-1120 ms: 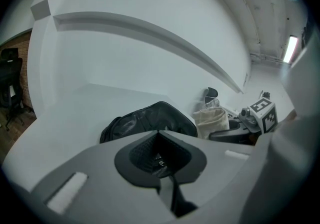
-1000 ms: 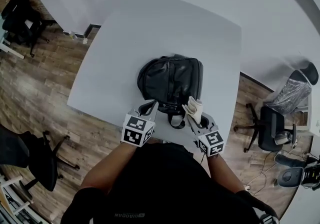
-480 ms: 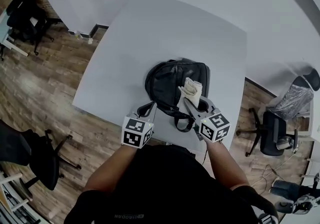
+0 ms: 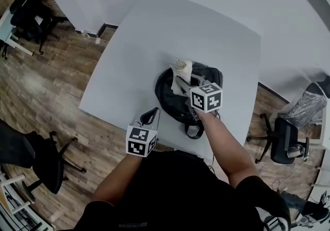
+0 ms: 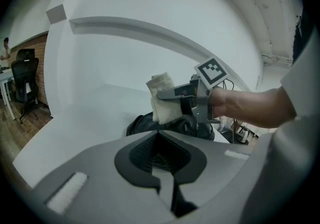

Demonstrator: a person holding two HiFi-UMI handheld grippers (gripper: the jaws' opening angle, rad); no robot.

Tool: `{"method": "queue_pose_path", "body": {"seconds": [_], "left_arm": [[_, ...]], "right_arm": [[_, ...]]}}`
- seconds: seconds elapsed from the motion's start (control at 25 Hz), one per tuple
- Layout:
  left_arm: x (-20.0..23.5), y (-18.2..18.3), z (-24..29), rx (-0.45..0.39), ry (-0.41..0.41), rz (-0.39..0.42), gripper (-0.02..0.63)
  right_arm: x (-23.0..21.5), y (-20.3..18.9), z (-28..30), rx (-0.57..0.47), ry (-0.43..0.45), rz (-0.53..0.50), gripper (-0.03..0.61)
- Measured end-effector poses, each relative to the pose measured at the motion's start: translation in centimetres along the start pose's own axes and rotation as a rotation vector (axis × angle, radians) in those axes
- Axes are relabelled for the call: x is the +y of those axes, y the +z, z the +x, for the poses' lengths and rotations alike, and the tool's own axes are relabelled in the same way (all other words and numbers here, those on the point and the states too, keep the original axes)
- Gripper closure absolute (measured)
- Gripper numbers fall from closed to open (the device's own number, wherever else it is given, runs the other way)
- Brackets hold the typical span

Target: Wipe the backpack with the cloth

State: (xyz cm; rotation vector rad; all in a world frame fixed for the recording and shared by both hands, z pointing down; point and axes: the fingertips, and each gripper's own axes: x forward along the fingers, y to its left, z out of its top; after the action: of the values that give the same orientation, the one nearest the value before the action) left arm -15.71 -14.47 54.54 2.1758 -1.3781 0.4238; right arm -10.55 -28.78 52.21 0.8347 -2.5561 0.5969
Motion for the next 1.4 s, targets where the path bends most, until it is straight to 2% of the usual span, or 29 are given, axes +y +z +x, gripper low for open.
{"method": "queue_pose_path", "body": {"seconds": [0.32,0.6,1.16,1.4], "left_arm": [[1.4,-0.7,-0.5,0.009,0.021,0.008,0.607],[2.7,-1.0,-0.5,0.026,0.025,-0.006,0.607],[2.1,-0.7,1.3,0.045,-0.024,0.024,0.607],[1.1,-0.4,1.8,0.045,-0.047,0.043,0.607]], "right_arm": [[-0.4,-0.9,5.4,0.064,0.011,-0.012,0.485],[-1.6,-1.8,7.3,0.105,-0.002,0.003,0.485],[-5.6,-2.0,4.9,0.094,-0.084,0.032,0.485],[-7.8,-1.5,2.4,0.058,-0.143,0.053,0.485]]}}
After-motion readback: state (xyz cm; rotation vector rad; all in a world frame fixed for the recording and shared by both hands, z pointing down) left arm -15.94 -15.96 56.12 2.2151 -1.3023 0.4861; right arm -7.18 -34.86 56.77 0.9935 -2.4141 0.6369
